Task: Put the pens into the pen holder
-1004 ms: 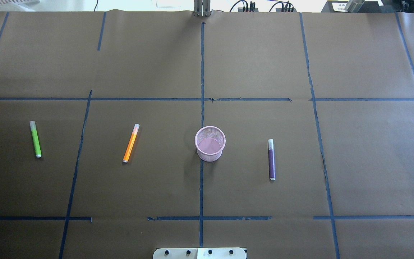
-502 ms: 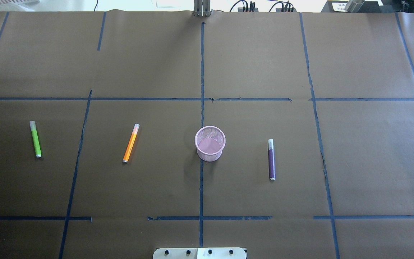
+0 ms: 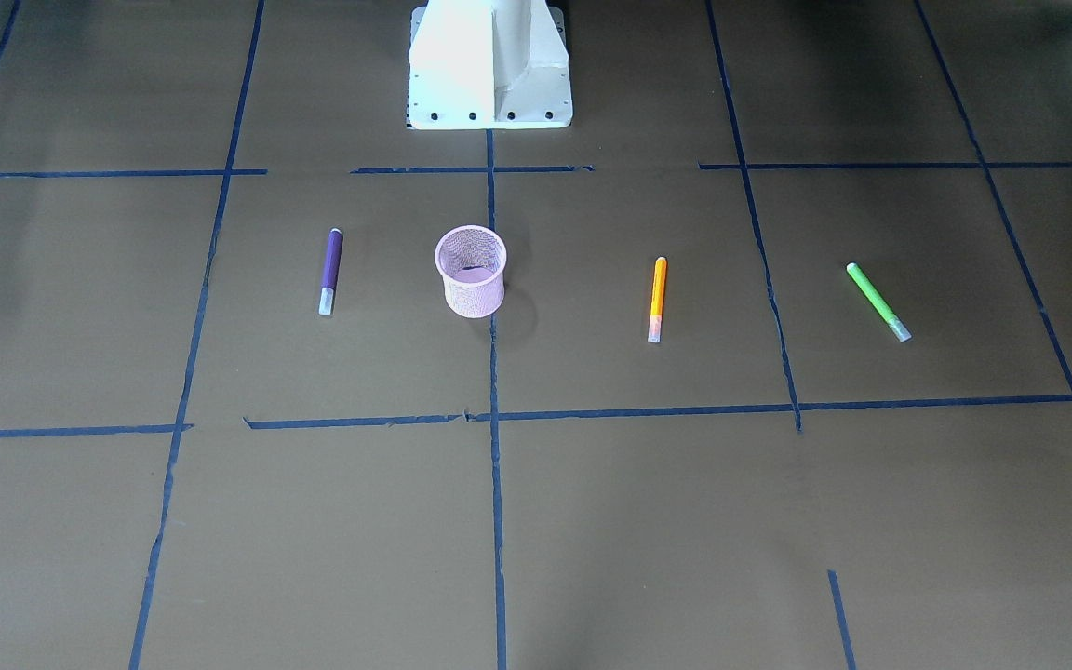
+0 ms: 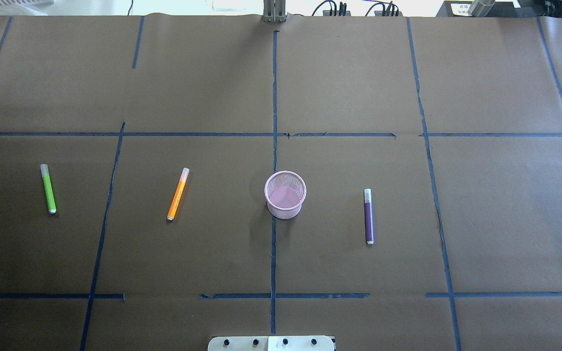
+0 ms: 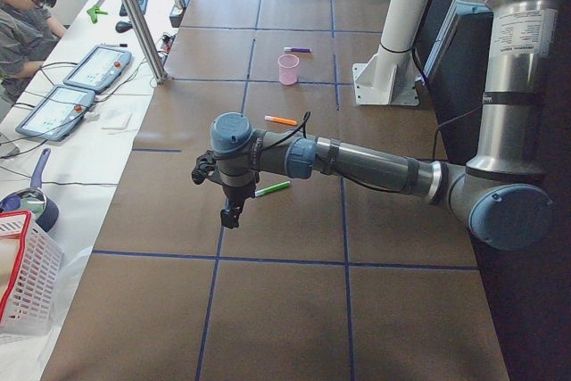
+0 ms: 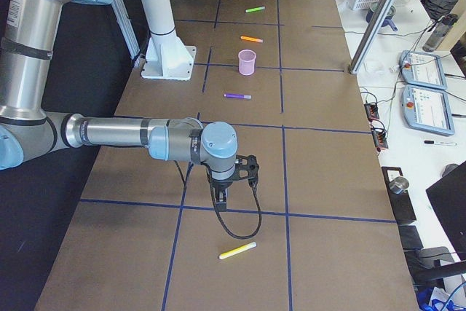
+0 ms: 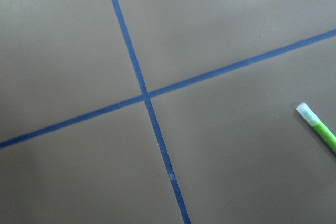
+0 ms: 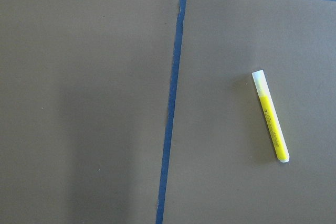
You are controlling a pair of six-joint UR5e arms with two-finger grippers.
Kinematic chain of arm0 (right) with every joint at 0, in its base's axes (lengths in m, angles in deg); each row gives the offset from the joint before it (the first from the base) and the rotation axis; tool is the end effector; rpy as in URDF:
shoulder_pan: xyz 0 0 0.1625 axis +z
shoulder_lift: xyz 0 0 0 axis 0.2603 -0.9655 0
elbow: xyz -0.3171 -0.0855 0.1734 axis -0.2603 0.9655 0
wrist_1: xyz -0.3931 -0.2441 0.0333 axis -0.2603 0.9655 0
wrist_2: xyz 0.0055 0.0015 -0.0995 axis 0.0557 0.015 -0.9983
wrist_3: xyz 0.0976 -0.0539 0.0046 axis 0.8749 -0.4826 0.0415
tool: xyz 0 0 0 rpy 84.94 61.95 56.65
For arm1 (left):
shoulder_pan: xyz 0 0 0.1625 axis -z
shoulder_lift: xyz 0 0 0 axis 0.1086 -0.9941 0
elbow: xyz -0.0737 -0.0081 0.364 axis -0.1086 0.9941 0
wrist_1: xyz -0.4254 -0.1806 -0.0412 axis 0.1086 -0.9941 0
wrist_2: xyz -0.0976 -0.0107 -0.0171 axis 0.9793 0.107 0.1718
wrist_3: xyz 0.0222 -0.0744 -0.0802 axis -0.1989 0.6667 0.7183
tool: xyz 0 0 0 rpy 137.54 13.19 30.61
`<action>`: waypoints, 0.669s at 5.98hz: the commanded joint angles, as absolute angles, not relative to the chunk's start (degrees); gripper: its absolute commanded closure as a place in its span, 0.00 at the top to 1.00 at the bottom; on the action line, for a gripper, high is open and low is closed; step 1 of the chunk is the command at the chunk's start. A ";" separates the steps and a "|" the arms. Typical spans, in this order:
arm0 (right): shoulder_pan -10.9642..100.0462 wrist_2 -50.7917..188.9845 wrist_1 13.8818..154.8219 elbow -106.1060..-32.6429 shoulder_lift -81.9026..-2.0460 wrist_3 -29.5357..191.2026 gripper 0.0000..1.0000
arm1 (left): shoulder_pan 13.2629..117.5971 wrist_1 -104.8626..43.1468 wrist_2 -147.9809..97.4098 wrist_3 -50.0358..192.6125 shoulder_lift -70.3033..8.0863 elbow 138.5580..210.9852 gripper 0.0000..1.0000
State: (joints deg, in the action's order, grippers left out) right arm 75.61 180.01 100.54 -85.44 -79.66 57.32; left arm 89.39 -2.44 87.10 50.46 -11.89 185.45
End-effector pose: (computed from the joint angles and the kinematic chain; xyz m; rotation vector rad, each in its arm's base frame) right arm 0.0611 -0.4295 0.5881 0.0276 -0.7669 -0.0951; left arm 0.0099 -0.5519 0.5035 0.1595 0.7681 0.2804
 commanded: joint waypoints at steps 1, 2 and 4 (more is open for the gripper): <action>75.61 180.11 100.15 -85.45 -79.66 57.48 1.00 | 82.03 -12.14 86.60 72.85 -11.87 184.27 1.00; 75.70 180.11 100.15 -85.36 -79.66 57.39 1.00 | 77.12 -19.53 84.16 86.04 -11.60 182.70 1.00; 75.61 180.11 100.15 -85.36 -79.74 57.48 1.00 | 68.24 -31.42 77.59 102.37 -11.51 178.39 1.00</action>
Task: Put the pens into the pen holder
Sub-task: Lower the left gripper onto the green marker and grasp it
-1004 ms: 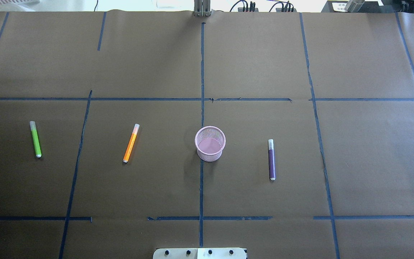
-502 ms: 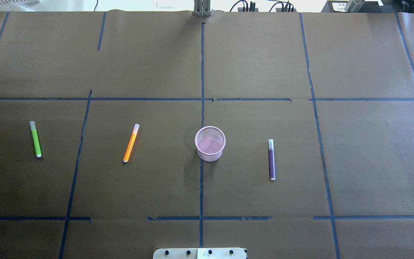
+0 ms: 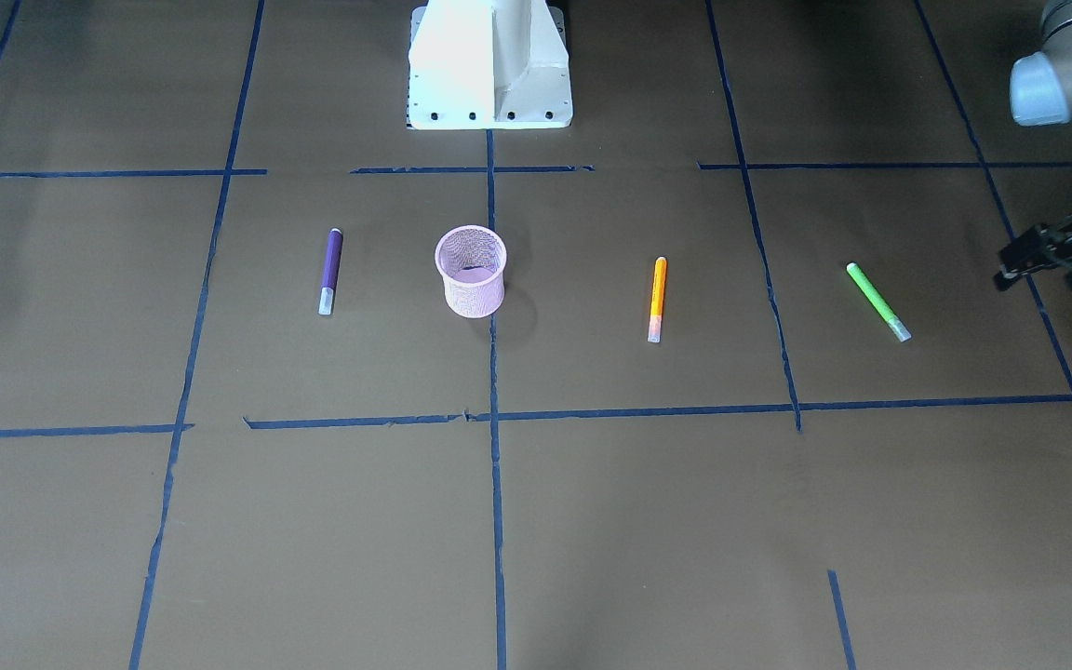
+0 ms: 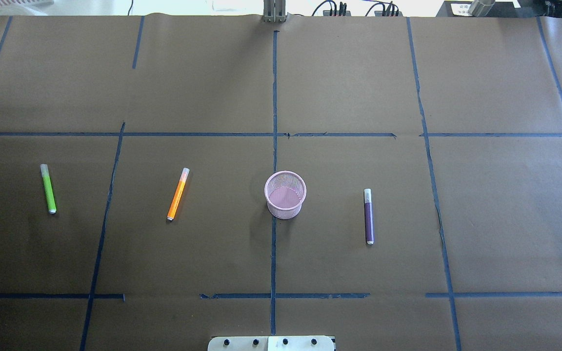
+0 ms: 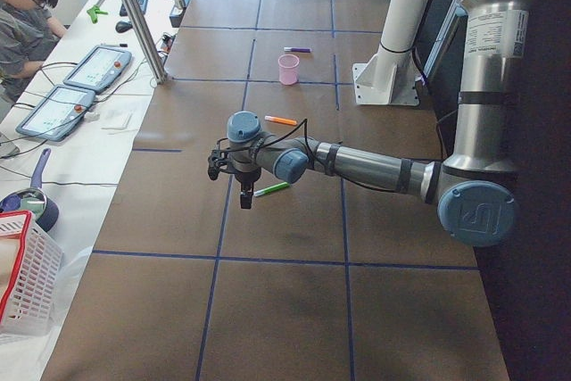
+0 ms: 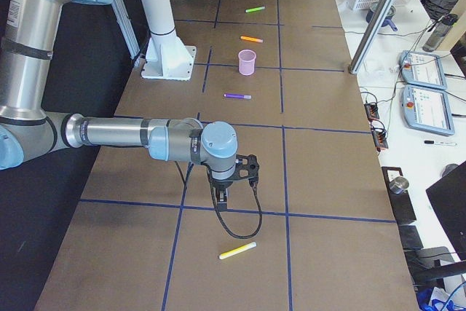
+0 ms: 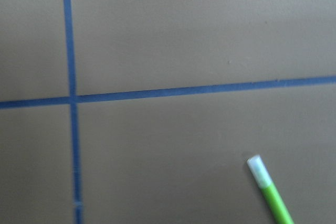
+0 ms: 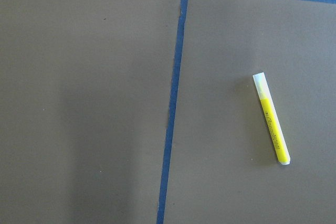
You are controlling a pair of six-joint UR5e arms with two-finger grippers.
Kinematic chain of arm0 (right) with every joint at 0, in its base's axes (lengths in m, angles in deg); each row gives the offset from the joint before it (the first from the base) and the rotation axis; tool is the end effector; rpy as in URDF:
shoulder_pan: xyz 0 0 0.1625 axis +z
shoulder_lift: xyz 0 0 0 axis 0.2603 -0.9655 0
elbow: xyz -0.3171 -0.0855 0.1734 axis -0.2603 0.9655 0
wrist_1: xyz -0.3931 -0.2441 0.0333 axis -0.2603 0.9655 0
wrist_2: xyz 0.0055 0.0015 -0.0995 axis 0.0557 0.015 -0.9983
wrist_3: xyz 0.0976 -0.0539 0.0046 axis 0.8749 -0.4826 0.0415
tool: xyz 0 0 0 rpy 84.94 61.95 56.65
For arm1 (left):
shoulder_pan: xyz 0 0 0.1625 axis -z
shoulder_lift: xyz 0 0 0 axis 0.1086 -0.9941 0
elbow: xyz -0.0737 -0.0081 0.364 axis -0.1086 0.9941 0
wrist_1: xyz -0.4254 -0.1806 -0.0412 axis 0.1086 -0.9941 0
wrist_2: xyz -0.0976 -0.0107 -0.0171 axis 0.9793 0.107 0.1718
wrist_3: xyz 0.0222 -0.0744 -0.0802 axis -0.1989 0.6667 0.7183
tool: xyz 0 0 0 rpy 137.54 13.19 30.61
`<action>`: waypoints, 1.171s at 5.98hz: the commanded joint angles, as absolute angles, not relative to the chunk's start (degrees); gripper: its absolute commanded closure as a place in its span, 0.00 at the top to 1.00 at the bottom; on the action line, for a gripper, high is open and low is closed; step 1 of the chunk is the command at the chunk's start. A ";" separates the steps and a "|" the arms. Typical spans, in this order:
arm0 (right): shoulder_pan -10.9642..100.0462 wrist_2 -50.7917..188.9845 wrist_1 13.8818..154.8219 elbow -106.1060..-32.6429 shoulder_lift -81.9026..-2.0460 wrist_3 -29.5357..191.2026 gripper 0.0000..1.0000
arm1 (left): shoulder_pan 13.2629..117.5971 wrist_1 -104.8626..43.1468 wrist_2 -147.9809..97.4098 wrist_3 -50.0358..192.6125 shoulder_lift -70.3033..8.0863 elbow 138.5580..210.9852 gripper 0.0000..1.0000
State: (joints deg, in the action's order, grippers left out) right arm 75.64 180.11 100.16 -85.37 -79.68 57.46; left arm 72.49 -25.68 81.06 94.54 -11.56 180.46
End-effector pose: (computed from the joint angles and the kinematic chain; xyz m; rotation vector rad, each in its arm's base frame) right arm 0.0612 -0.4298 0.5881 0.0318 -0.7683 -0.0941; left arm 0.1705 -0.5487 0.5135 0.0688 0.7951 -0.0748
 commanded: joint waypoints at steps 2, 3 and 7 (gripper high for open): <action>75.70 180.11 100.15 -85.36 -79.83 57.39 1.00 | 60.23 -35.60 73.87 112.34 -12.13 176.44 0.97; 75.70 180.11 100.07 -85.36 -79.92 57.30 1.00 | 58.29 -35.60 73.68 114.02 -12.30 176.44 0.95; 75.70 180.11 100.15 -85.01 -79.92 57.30 1.00 | 57.30 -35.52 73.68 118.17 -16.26 172.49 0.59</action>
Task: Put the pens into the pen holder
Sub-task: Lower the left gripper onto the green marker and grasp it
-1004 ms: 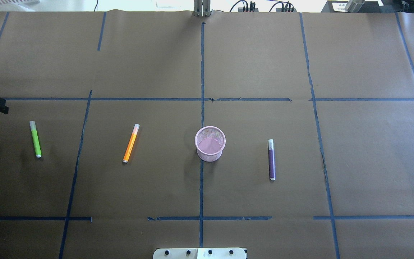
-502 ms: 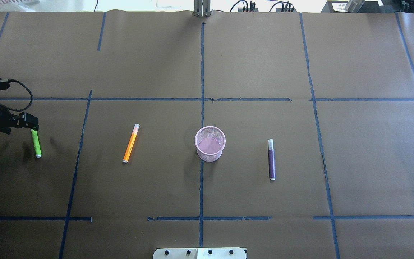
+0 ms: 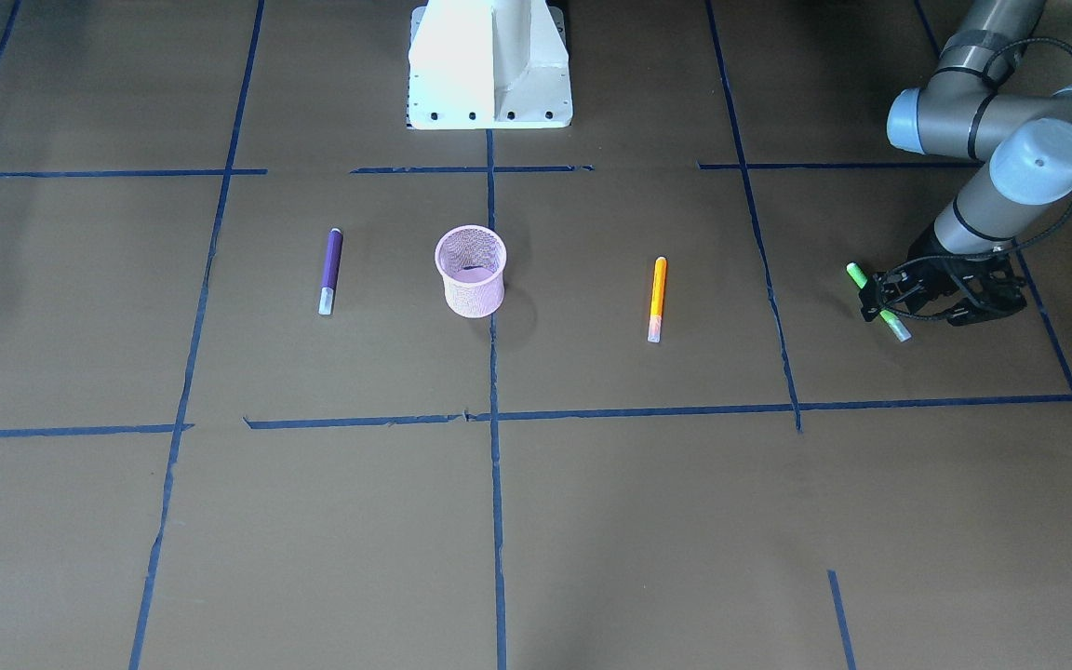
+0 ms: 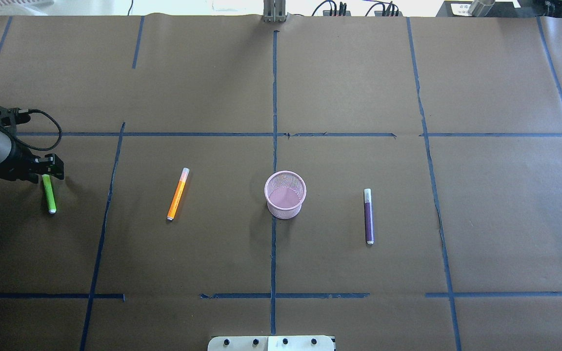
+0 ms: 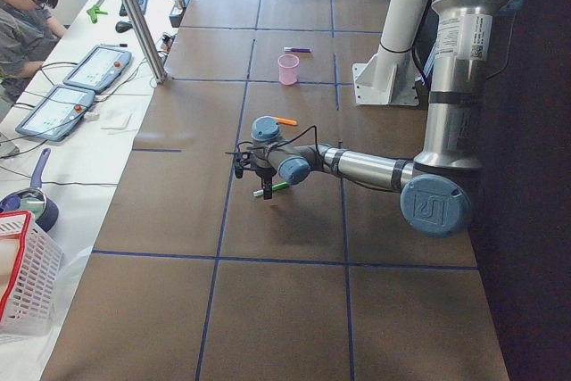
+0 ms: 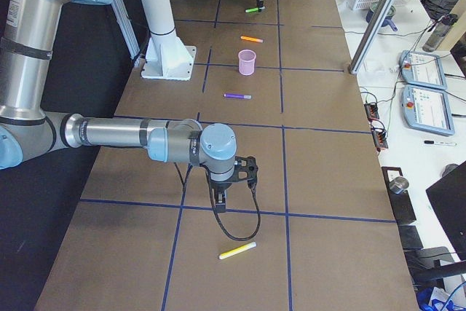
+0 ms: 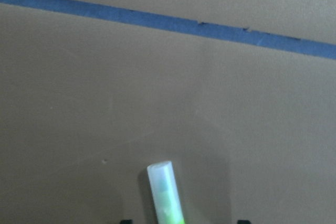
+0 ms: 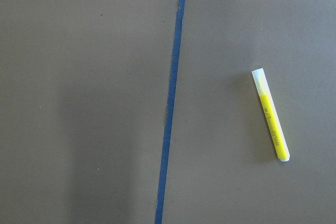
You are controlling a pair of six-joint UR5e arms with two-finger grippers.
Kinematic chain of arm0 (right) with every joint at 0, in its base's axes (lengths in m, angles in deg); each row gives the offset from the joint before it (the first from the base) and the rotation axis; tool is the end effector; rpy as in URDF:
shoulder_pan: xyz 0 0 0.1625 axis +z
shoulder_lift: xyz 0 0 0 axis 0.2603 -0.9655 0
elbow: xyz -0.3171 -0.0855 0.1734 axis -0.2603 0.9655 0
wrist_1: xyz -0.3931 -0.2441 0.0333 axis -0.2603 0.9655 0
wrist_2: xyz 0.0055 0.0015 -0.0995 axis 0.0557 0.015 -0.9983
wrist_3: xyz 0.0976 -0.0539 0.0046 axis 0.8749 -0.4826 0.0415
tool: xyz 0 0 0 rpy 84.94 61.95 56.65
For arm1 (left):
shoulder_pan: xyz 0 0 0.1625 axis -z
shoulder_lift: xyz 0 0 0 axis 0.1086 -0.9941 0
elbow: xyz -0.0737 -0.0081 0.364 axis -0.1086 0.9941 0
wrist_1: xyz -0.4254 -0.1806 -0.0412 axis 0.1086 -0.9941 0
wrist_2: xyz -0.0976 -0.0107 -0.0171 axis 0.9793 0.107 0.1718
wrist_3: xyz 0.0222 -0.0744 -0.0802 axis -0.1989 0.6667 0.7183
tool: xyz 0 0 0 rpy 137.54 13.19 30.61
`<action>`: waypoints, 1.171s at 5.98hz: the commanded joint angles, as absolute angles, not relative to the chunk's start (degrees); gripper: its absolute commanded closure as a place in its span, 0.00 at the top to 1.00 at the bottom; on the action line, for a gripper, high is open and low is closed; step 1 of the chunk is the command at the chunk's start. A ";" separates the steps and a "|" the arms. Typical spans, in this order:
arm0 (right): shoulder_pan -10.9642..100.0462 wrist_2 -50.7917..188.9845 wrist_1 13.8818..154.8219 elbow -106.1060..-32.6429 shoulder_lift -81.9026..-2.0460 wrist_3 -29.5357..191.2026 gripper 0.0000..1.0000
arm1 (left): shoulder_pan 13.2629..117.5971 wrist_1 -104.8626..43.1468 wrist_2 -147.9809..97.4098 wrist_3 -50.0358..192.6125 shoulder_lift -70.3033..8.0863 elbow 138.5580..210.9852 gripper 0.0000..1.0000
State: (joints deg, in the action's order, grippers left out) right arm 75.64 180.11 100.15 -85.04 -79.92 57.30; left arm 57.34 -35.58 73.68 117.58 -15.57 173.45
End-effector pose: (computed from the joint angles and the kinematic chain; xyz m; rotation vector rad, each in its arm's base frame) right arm 0.0612 -0.4276 0.5930 0.0236 -0.7689 -0.0930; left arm 0.3210 -0.5202 0.5267 -0.0145 0.7849 -0.2050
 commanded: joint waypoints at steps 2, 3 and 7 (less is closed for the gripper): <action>75.70 180.11 100.15 -85.01 -79.92 57.39 1.00 | 57.39 -35.60 73.77 118.17 -16.17 172.83 0.48; 75.70 180.11 100.07 -85.10 -79.92 57.39 1.00 | 57.47 -35.60 73.85 118.08 -15.82 173.27 0.47; 75.61 180.11 100.15 -85.10 -79.92 57.39 1.00 | 57.47 -35.60 74.03 118.34 -15.47 173.27 0.20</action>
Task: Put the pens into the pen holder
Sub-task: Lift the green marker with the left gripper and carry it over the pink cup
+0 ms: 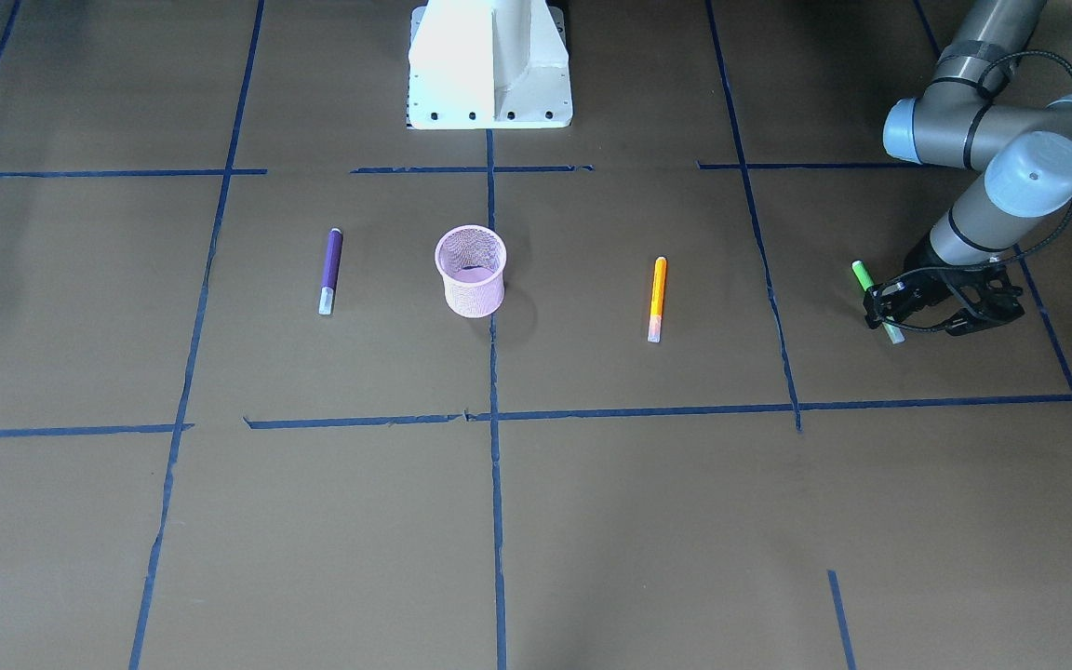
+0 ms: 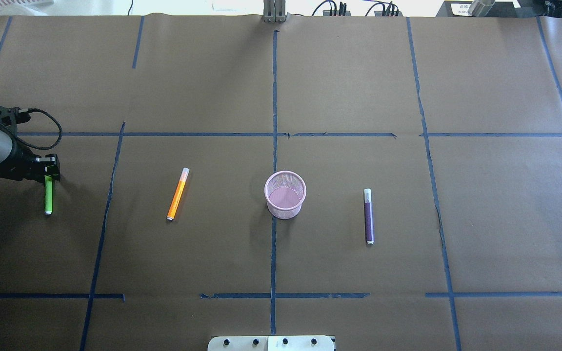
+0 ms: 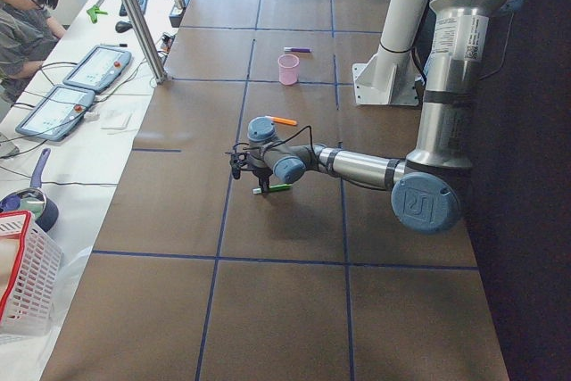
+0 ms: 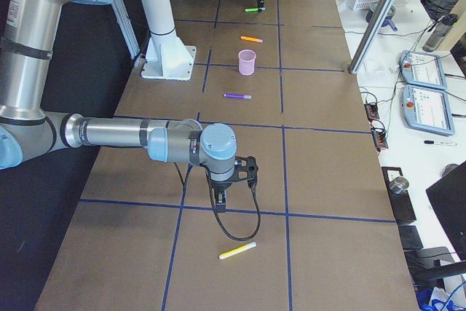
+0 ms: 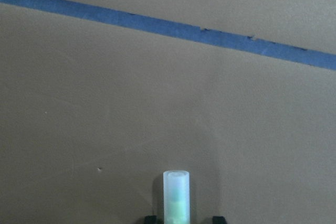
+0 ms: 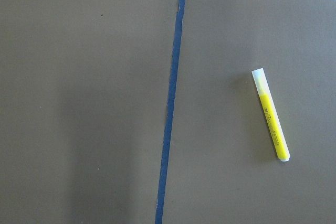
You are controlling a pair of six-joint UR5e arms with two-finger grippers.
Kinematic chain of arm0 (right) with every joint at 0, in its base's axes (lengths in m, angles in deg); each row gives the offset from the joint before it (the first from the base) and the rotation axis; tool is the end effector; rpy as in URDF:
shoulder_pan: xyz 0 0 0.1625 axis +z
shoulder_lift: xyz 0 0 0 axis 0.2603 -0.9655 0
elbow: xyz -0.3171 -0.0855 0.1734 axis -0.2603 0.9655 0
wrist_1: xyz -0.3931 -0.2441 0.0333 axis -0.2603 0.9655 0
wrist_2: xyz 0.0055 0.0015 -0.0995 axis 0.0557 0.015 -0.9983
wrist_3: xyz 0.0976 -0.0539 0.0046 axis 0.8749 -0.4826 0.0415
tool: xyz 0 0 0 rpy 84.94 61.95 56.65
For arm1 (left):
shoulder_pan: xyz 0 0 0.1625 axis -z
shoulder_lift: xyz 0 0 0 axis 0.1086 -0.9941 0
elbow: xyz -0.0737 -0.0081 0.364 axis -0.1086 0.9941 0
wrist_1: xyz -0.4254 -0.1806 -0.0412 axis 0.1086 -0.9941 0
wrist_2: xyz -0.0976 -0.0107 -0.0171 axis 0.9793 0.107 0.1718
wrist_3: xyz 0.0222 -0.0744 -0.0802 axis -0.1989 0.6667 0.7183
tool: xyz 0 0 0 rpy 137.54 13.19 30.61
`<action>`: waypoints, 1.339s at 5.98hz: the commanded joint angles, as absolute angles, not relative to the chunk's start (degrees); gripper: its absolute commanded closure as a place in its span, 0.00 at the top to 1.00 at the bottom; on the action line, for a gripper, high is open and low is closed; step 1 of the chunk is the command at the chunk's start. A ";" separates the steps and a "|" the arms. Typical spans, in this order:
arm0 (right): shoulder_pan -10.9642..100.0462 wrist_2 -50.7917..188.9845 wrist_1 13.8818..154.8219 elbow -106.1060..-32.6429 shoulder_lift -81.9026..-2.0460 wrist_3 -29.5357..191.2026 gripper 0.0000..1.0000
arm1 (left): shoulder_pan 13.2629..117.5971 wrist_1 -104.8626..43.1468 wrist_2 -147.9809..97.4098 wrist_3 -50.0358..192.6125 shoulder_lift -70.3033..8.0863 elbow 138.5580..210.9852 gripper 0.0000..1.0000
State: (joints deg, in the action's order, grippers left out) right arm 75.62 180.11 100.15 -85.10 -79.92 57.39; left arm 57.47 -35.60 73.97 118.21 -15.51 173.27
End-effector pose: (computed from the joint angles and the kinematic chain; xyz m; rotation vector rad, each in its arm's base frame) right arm 0.0610 -0.4277 0.5925 0.0239 -0.7688 -0.0923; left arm 0.3199 -0.5202 0.5288 -0.0244 0.7852 -0.2171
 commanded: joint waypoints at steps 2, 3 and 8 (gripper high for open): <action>75.70 180.11 100.15 -85.10 -79.92 57.39 1.00 | 57.47 -35.60 74.03 117.56 -15.56 173.88 0.00; 75.70 180.11 100.15 -85.10 -79.92 57.39 1.00 | 57.65 -35.52 73.77 117.29 -15.38 178.15 0.00; 75.61 180.11 100.15 -85.10 -79.83 57.48 1.00 | 52.76 -38.23 56.60 109.82 -28.89 189.88 0.00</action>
State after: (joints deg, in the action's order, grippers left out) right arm 75.67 180.11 100.13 -85.10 -79.83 57.41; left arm 55.47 -37.22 61.88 109.98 -25.64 189.22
